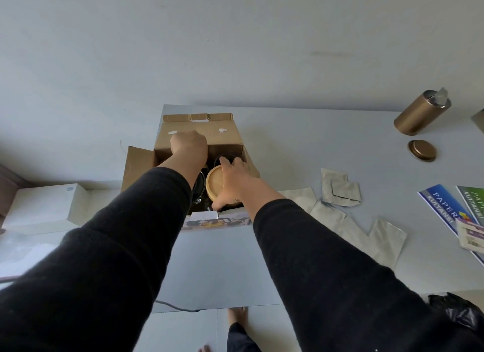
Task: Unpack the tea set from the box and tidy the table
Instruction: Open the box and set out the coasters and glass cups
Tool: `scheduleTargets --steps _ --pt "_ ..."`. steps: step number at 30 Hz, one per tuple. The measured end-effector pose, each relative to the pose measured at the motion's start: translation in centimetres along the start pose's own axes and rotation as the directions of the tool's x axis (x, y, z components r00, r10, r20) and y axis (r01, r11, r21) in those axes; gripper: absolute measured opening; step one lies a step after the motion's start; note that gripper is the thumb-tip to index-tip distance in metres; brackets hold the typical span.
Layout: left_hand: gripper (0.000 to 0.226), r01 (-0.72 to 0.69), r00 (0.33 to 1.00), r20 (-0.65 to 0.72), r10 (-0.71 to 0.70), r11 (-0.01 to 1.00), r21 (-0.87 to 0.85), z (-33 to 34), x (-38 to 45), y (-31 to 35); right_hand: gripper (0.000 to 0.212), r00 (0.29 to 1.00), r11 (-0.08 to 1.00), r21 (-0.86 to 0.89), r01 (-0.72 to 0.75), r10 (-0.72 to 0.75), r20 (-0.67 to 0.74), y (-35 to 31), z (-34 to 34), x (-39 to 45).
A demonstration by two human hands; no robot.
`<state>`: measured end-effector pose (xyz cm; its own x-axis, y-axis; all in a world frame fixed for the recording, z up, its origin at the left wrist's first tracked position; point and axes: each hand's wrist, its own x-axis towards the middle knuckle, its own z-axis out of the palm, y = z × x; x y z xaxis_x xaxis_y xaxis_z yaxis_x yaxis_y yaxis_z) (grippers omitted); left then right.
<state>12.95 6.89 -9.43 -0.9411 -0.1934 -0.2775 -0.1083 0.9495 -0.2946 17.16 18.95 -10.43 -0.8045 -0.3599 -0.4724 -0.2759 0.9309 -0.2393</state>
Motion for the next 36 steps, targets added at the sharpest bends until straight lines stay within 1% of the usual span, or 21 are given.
scheduleTargets --steps 4,7,10,15,19,21,24,27,30,33,36 --pt "0.015 -0.085 0.996 0.003 0.085 0.993 0.078 -0.6 -0.1 -0.8 0.113 0.999 1.0 0.004 0.014 -0.014 -0.037 0.1 0.0 -0.3" --pt "0.013 -0.127 0.992 -0.004 0.128 0.988 0.086 -1.0 -0.4 -1.5 0.108 0.998 1.0 0.01 0.021 -0.02 -0.062 0.2 -0.1 -0.5" --pt "0.02 -0.153 0.988 -0.013 0.154 0.988 0.035 -1.1 -0.8 -2.3 0.104 0.998 1.0 0.015 0.019 -0.018 -0.054 0.1 -0.2 -0.6" --pt "0.027 -0.163 0.985 -0.079 0.156 0.983 -0.089 -1.1 -1.1 -3.7 0.104 0.997 1.0 0.001 0.019 -0.019 -0.075 -0.1 -0.2 -0.7" --pt "0.028 -0.189 0.976 -0.155 0.156 0.955 -0.229 -1.9 -0.8 -5.4 0.101 0.995 0.997 -0.071 0.014 -0.021 -0.098 -0.1 -0.4 -1.2" --pt "0.031 -0.204 0.973 -0.17 0.155 0.925 -0.322 -2.2 -0.8 -6.4 0.1 0.994 0.994 -0.105 0.006 -0.017 -0.108 -0.3 -0.8 -1.6" --pt "0.033 -0.219 0.97 -0.192 0.151 0.883 -0.414 -2.4 -1.1 -7.6 0.098 0.993 0.993 -0.117 0.0 -0.013 -0.114 -0.7 -1.7 -2.0" --pt "0.027 -0.193 0.977 -0.182 0.106 0.803 -0.564 -2.9 -2.2 -7.8 0.098 0.991 0.992 -0.127 -0.009 -0.009 -0.135 -1.2 -2.5 -2.3" --pt "0.027 -0.152 0.983 -0.181 0.041 0.737 -0.658 -3.6 -3.2 -7.7 0.099 0.986 0.995 -0.096 -0.011 -0.005 -0.168 -1.7 -3.2 -3.0" --pt "0.033 -0.077 0.988 -0.142 -0.052 0.635 -0.769 -4.7 -4.1 -7.4 0.1 0.983 1.0 0.0 -0.013 0.013 -0.182 -1.6 -4.0 -4.2" --pt "0.034 -0.015 0.989 -0.087 -0.118 0.511 -0.859 -5.6 -4.5 -6.6 0.1 0.98 0.999 0.029 -0.034 0.039 -0.194 -1.1 -5.1 -5.6"
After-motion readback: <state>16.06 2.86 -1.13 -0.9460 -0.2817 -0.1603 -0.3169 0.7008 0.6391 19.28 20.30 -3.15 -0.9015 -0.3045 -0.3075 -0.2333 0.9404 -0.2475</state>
